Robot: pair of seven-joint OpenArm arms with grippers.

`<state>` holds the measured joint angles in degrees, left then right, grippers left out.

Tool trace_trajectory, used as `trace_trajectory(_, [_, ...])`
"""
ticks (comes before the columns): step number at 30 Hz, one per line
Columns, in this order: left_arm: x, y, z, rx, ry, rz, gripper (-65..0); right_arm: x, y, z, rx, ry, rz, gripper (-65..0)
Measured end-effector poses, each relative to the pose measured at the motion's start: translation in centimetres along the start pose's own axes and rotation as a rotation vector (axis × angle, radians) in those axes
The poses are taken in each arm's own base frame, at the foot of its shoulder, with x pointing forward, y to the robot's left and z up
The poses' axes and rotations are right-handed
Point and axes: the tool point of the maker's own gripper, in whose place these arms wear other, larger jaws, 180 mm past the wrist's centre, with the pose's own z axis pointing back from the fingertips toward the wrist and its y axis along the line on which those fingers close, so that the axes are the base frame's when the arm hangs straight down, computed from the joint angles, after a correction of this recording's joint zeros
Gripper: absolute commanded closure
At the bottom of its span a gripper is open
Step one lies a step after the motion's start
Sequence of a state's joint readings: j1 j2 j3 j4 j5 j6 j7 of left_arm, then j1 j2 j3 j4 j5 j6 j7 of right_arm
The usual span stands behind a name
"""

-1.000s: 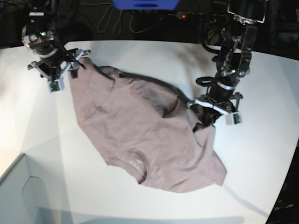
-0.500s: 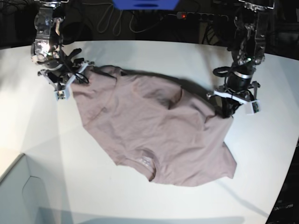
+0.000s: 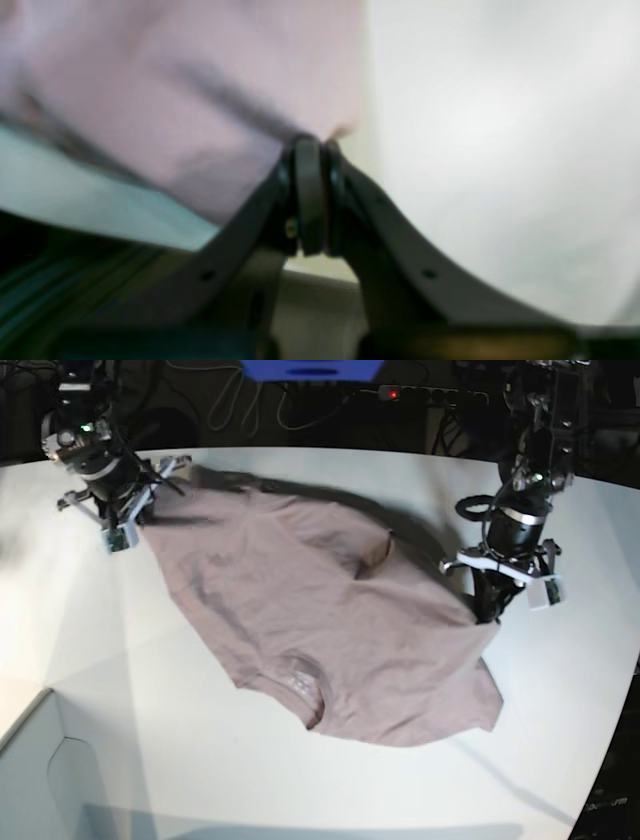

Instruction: Layout the t-shirt on the table in an organized manner, then fold the t-shirt properly

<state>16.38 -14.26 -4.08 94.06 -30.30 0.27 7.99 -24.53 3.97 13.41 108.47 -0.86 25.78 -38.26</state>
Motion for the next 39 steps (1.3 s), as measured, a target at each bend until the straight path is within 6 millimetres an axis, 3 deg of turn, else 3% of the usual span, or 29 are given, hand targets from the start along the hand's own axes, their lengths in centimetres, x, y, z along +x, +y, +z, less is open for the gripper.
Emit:
trace_trajectory(3, [1.9,-1.1,0.1,-0.027,-0.049,-0.003,-0.1,3.8,-0.1,2.8,-0.024,-0.13,0.043,0.0])
trace_trajectory(5, [3.0,-1.8,0.3,-0.046,-0.08,-0.006,-0.1,2.7,0.0,2.8,-0.018,-0.099,0.038,0.0])
trace_trajectory(7, [3.3,-1.7,0.4,-0.05,-0.082,-0.018,-0.1,1.2,-1.0,3.1,-0.049,-0.072,0.01,0.0])
trace_trajectory(11, [3.4,-1.3,0.4,-0.051,-0.074,-0.044,-0.1,1.7,-4.8,4.3,-0.171,-0.142,-0.043,0.0])
trace_trajectory(17, [3.4,-0.9,0.4,-0.055,-0.065,-0.069,-0.1,1.7,-6.9,5.1,-0.197,-0.155,-0.031,0.0])
trace_trajectory(20, [5.1,-1.6,-0.7,-0.07,-0.098,-0.075,-0.1,2.4,-7.9,5.3,-0.226,-0.183,-0.045,0.0])
trace_trajectory(25, [8.8,-8.2,-3.5,-0.244,-0.197,-0.101,-0.1,1.5,-7.8,5.4,-0.225,-0.154,-0.052,0.0])
trace_trajectory(33, [7.7,-19.0,-8.2,-0.456,-0.145,-0.118,-0.4,0.3,-7.7,5.3,-0.224,-0.122,-0.054,0.0])
trace_trajectory(39, [5.1,-24.1,-12.0,-0.492,-0.052,-0.122,-1.2,0.0,-7.8,5.3,-0.224,-0.106,-0.056,0.0])
